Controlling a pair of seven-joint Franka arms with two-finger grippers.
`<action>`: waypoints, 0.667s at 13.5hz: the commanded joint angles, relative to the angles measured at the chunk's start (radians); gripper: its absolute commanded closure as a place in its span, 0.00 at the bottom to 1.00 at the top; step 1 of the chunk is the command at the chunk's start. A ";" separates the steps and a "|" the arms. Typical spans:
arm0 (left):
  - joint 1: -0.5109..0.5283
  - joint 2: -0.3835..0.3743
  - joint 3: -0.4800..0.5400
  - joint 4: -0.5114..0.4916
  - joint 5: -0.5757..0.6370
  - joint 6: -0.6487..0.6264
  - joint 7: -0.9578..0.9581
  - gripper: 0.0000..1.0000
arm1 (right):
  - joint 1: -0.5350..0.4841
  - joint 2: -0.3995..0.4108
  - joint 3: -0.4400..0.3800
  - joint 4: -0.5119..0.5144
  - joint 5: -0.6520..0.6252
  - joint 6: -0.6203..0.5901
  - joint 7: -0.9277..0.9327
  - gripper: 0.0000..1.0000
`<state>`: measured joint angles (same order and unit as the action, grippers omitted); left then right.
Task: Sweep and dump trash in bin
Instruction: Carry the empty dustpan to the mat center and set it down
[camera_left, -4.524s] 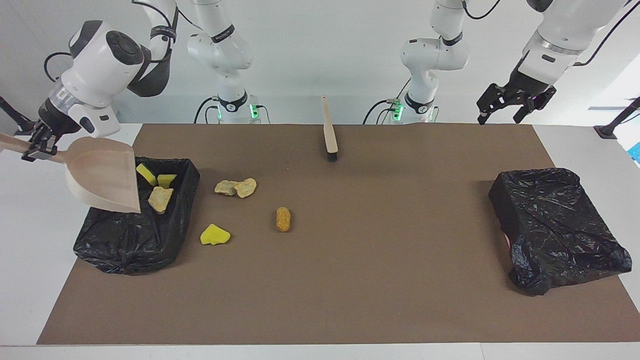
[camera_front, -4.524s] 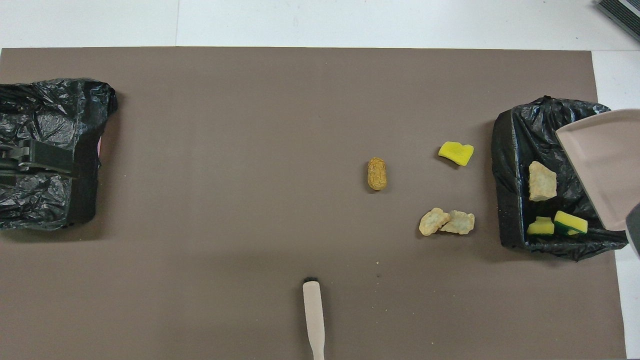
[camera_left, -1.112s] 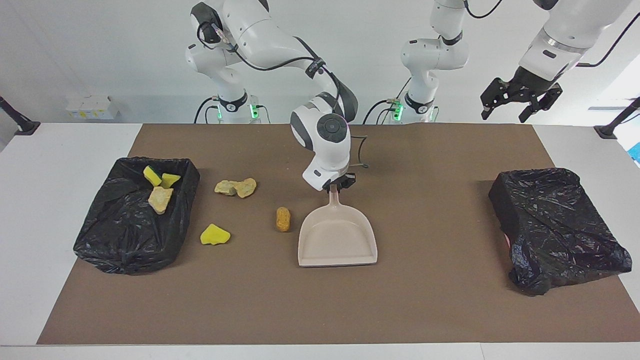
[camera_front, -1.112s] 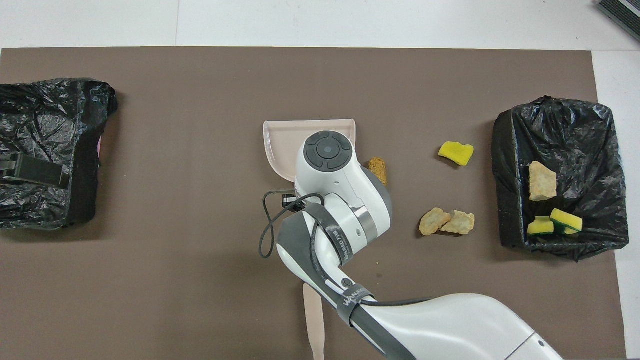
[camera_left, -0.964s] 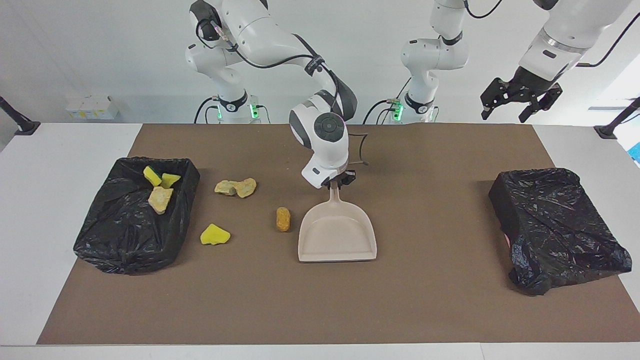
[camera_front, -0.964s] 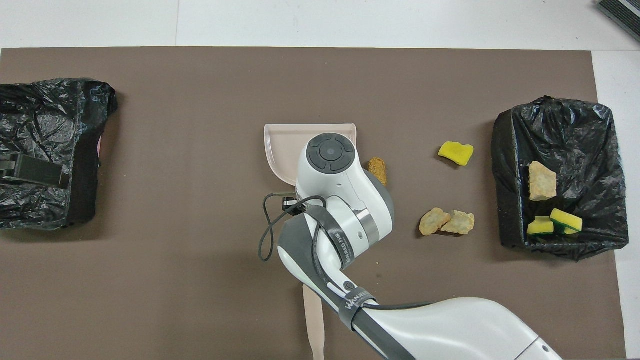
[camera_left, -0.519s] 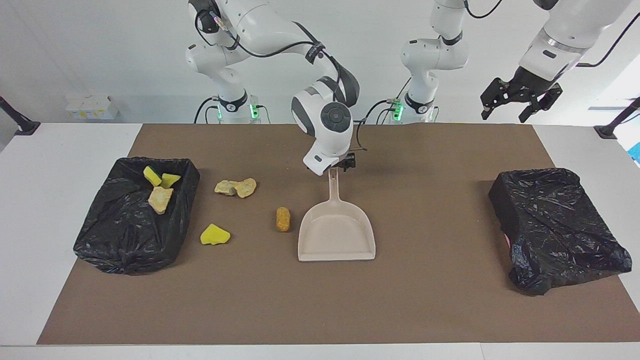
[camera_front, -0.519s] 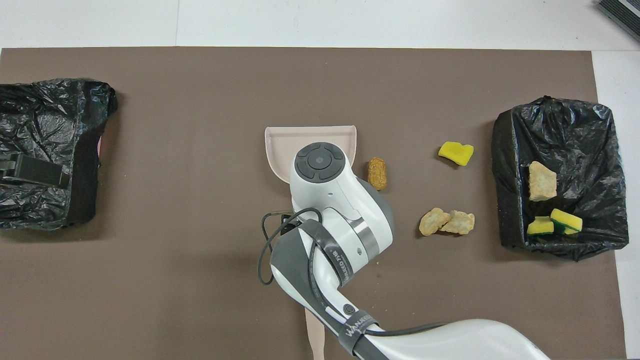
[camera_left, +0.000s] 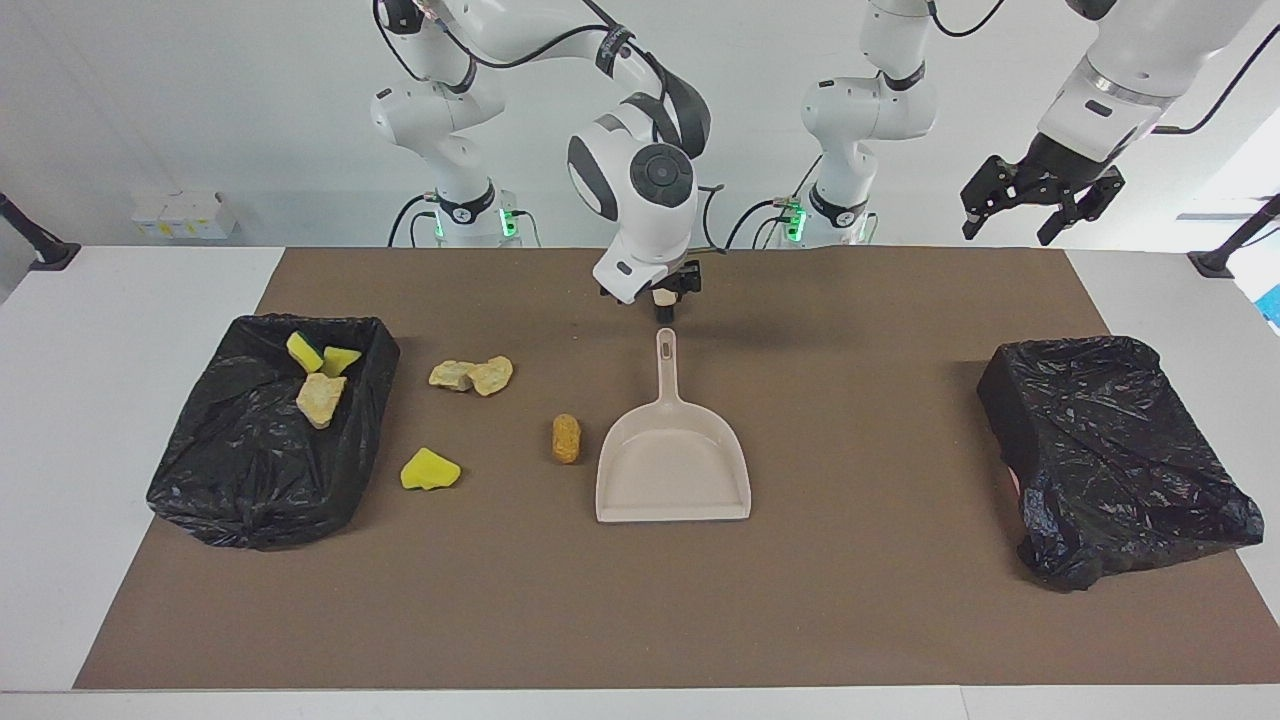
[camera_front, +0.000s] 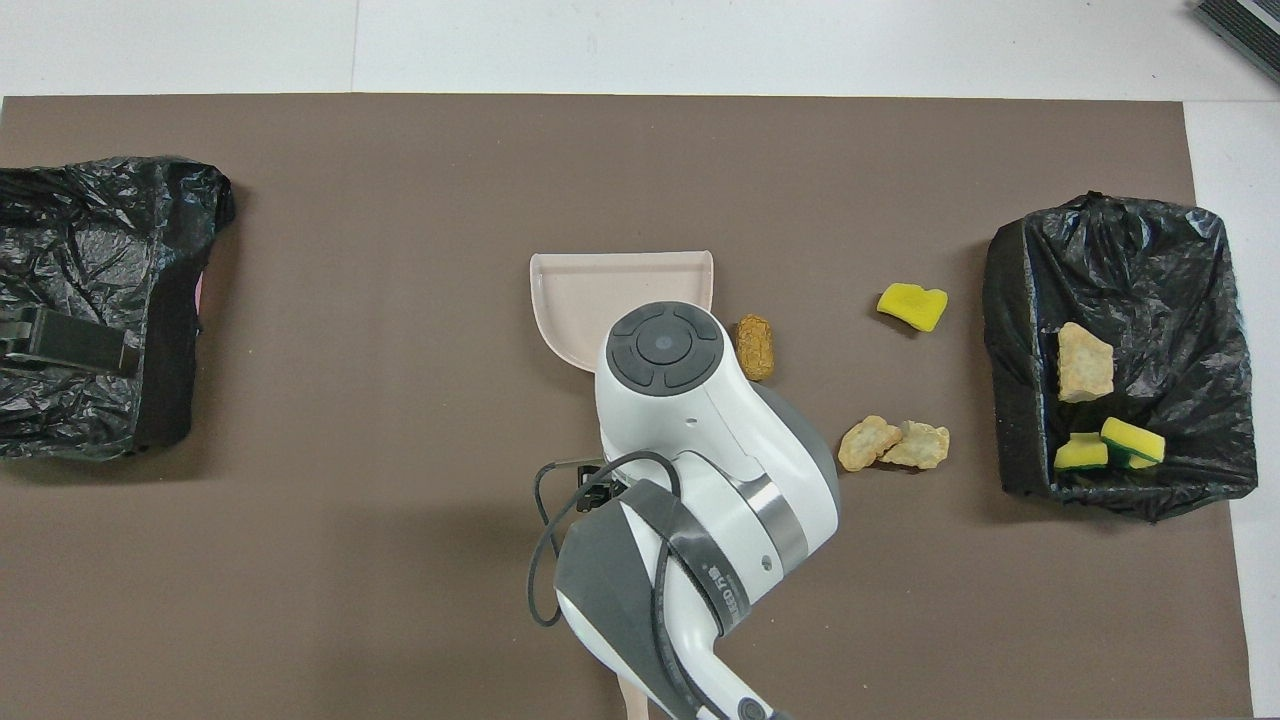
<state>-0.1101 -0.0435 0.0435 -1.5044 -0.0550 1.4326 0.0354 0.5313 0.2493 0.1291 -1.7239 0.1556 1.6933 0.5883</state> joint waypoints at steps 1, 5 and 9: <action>0.009 -0.025 -0.005 -0.026 0.010 0.000 0.012 0.00 | 0.041 -0.093 0.003 -0.124 0.028 0.044 0.025 0.00; 0.009 -0.025 -0.007 -0.026 0.009 0.000 0.012 0.00 | 0.124 -0.194 0.003 -0.305 0.068 0.198 0.047 0.00; 0.009 -0.025 -0.007 -0.026 0.010 0.000 0.012 0.00 | 0.194 -0.306 0.003 -0.485 0.070 0.256 0.082 0.00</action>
<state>-0.1101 -0.0436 0.0435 -1.5044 -0.0550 1.4326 0.0354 0.7032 0.0281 0.1343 -2.1026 0.1994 1.9094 0.6468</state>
